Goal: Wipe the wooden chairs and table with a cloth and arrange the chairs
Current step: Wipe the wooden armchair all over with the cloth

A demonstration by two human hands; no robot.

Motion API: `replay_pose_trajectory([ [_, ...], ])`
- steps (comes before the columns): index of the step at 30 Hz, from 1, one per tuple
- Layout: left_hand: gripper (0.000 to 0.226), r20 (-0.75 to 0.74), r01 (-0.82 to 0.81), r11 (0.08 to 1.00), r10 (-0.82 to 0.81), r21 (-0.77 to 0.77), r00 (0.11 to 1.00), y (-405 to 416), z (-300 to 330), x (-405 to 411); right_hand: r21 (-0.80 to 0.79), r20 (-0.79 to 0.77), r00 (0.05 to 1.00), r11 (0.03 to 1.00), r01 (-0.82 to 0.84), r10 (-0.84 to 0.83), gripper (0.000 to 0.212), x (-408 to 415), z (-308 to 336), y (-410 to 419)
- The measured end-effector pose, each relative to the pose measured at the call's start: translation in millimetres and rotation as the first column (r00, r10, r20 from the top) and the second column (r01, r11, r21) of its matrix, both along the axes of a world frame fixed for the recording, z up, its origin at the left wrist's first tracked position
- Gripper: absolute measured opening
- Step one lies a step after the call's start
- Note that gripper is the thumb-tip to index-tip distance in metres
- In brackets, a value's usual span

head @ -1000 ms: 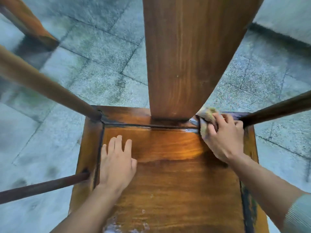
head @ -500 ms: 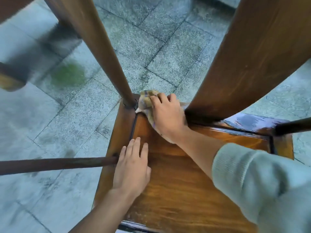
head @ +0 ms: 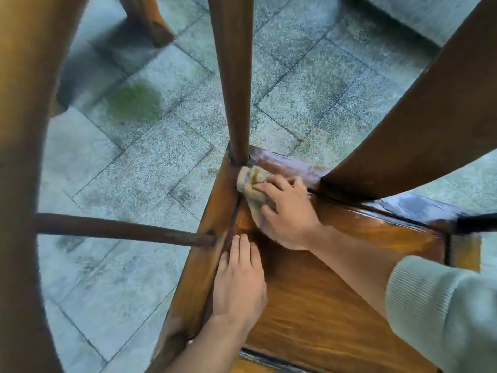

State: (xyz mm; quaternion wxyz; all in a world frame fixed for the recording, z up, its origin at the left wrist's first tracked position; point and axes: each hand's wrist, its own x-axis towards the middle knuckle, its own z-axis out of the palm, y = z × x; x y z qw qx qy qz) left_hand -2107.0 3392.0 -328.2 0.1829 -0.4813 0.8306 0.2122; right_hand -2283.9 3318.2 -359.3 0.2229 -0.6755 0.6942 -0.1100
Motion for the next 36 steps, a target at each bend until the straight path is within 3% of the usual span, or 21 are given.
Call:
replay_pose_trajectory([
  [2,0.071,0.012,0.007,1.0,-0.007,-0.011,1.0,1.9,1.7,6.1,0.019,-0.01,0.958,0.958,-0.285,0.286,0.047,10.3,2.1,17.8],
  [4,0.071,0.024,0.01,0.999,-0.009,-0.045,1.0,0.6,3.3,10.4,0.009,-0.075,0.925,0.928,-0.372,0.372,0.047,9.5,6.5,5.4],
  [9,0.073,0.004,-0.126,0.99,0.126,-0.067,0.992,19.8,5.5,22.5,-0.03,-0.218,0.97,0.993,-0.116,0.106,0.045,40.4,14.4,-59.6],
  [12,0.066,-0.088,-0.222,0.961,0.21,-0.163,0.974,25.1,-5.8,26.4,-0.131,-0.137,0.99,0.991,0.022,-0.04,0.044,60.1,10.3,-66.4],
  [14,0.067,-0.068,-0.244,0.955,0.236,-0.168,0.969,44.2,-16.6,35.6,-0.084,-0.107,0.973,0.973,-0.215,0.206,0.044,78.2,3.2,-48.3],
  [16,0.068,-0.036,-0.262,0.954,0.259,-0.144,0.965,72.5,-23.0,47.1,0.021,-0.01,0.873,0.873,-0.487,0.487,0.041,90.4,-3.6,-20.7],
  [17,0.069,-0.014,-0.285,0.952,0.285,-0.115,0.958,84.9,-22.2,51.6,0.029,0.004,0.847,0.847,-0.531,0.532,0.039,87.0,-3.9,-16.6],
  [18,0.071,-0.001,-0.303,0.949,0.304,-0.089,0.953,95.2,-20.8,52.6,0.022,-0.027,0.848,0.849,-0.529,0.529,0.038,79.0,-2.8,-21.0],
  [20,0.074,-0.029,-0.331,0.941,0.33,-0.066,0.943,109.3,-20.6,51.0,-0.02,-0.175,0.911,0.924,-0.382,0.373,0.04,63.4,-3.0,-27.5],
  [21,0.076,-0.025,-0.342,0.938,0.341,-0.051,0.94,115.5,-20.0,52.2,-0.068,-0.221,0.952,0.97,-0.232,0.212,0.04,57.9,-5.2,-26.2],
  [23,0.079,-0.001,-0.347,0.937,0.347,-0.027,0.938,130.1,-19.8,57.4,-0.104,-0.157,0.986,0.994,0.046,-0.062,0.039,62.5,-5.6,-4.4],
  [25,0.078,0.034,-0.366,0.931,0.366,-0.003,0.93,147.9,-15.7,73.0,-0.104,-0.092,0.995,0.994,0.017,-0.026,0.038,88.8,-10.4,44.8],
  [27,0.076,0.018,-0.395,0.919,0.395,-0.003,0.919,161.7,-10.8,83.3,-0.086,-0.071,0.985,0.982,-0.166,0.16,0.04,105.5,-12.1,94.2],
  [31,0.075,-0.006,-0.375,0.927,0.375,0.011,0.927,182.7,-3.7,95.6,-0.029,-0.055,0.871,0.871,-0.49,0.488,0.053,134.1,-4.5,137.1],
  [32,0.075,-0.022,-0.385,0.923,0.386,0.019,0.922,186.5,-2.5,101.6,-0.044,-0.075,0.881,0.881,-0.472,0.468,0.06,148.4,0.4,132.7],
  [34,0.074,-0.052,-0.401,0.916,0.399,-0.027,0.915,190.1,-3.4,110.7,-0.041,-0.045,0.966,0.966,-0.256,0.254,0.072,172.0,8.2,115.1],
  [36,0.071,-0.091,-0.4,0.915,0.394,-0.061,0.915,194.1,-6.3,114.3,0.025,-0.006,0.997,0.996,-0.081,0.081,0.066,184.6,10.0,99.9],
])
